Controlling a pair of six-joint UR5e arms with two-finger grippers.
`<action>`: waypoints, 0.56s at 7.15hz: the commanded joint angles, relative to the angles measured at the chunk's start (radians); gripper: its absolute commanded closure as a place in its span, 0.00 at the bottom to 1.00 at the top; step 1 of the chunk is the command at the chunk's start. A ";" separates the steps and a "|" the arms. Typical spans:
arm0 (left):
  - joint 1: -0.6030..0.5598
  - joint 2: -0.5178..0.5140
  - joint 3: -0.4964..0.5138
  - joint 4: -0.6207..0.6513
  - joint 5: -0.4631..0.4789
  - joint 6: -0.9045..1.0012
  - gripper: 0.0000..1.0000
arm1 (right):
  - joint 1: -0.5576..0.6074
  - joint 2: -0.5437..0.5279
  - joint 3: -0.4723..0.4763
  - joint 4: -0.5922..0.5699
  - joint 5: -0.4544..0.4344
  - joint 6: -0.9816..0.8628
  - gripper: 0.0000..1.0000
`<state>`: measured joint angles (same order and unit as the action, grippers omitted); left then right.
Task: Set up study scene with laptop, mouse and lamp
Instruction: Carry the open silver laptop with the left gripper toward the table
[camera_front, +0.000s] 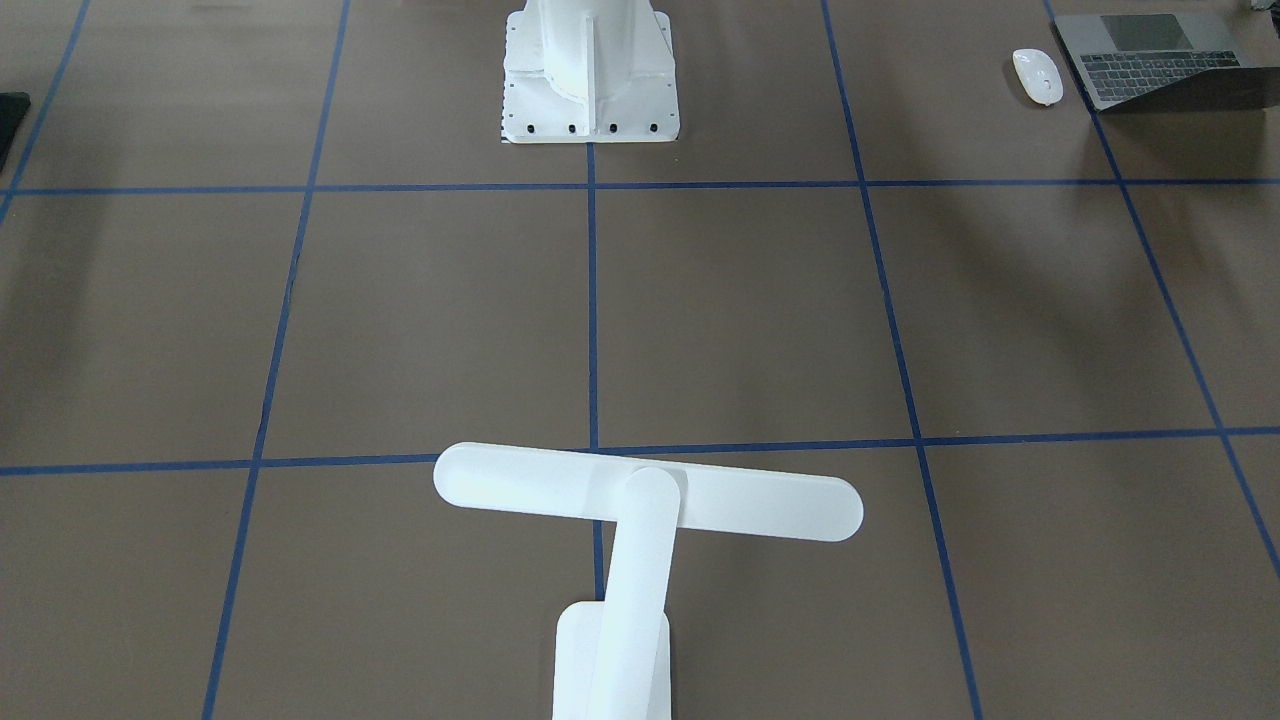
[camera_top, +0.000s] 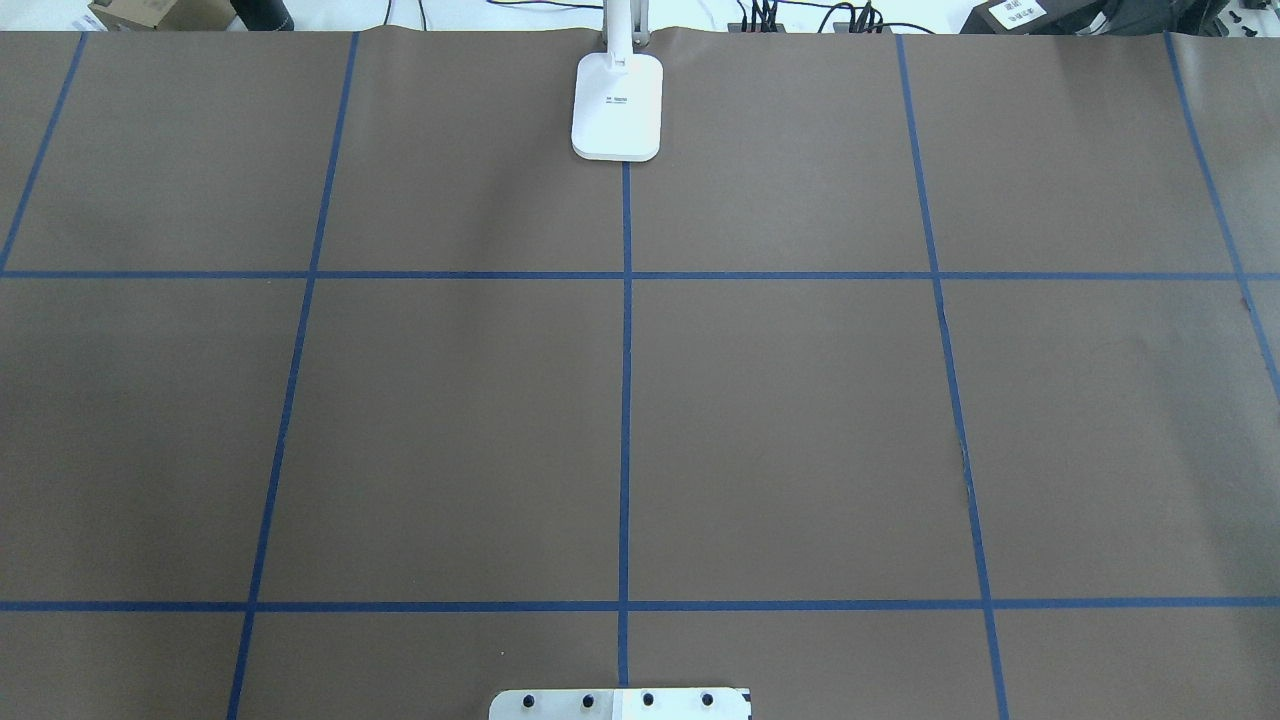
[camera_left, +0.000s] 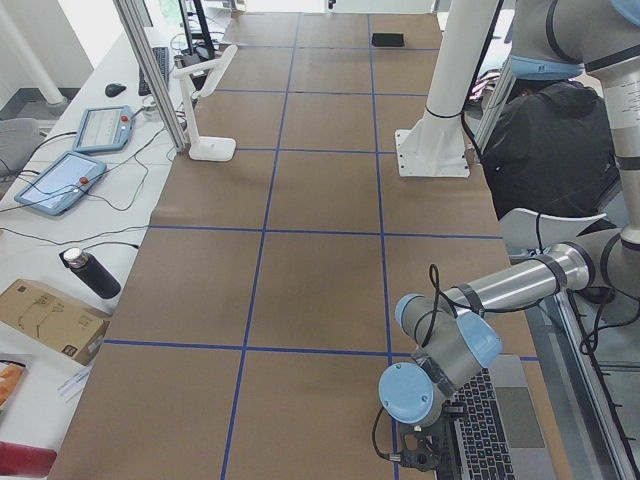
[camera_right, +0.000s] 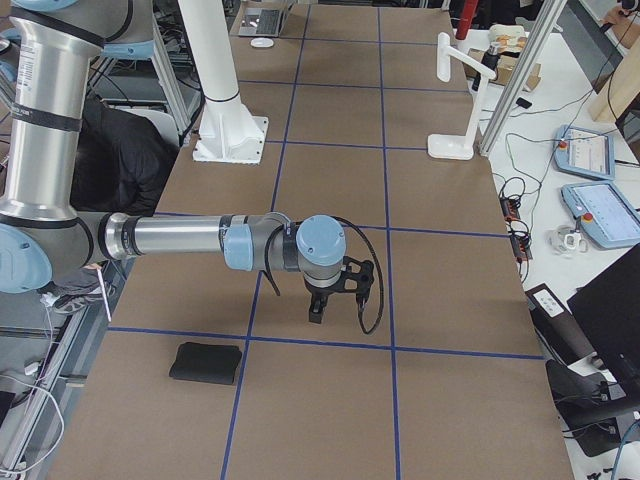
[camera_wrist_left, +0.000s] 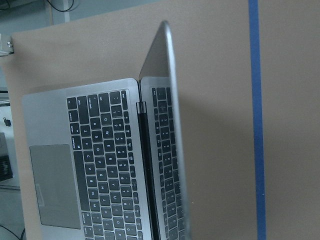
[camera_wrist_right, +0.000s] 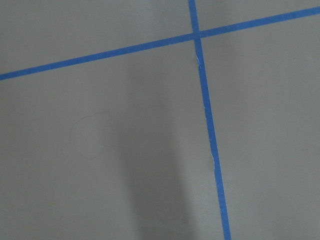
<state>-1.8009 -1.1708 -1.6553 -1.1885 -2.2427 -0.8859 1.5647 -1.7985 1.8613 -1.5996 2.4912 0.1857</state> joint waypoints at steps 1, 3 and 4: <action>0.000 0.011 0.008 0.000 0.002 0.001 0.58 | 0.000 -0.002 -0.004 0.003 0.000 0.000 0.01; 0.000 0.016 0.003 0.000 0.002 0.001 0.92 | 0.000 -0.002 -0.011 0.004 0.002 0.000 0.01; -0.002 0.016 -0.018 0.003 0.002 0.001 0.99 | 0.000 -0.007 -0.011 0.004 0.005 0.000 0.01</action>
<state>-1.8011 -1.1566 -1.6558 -1.1881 -2.2412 -0.8851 1.5647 -1.8021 1.8513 -1.5956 2.4929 0.1856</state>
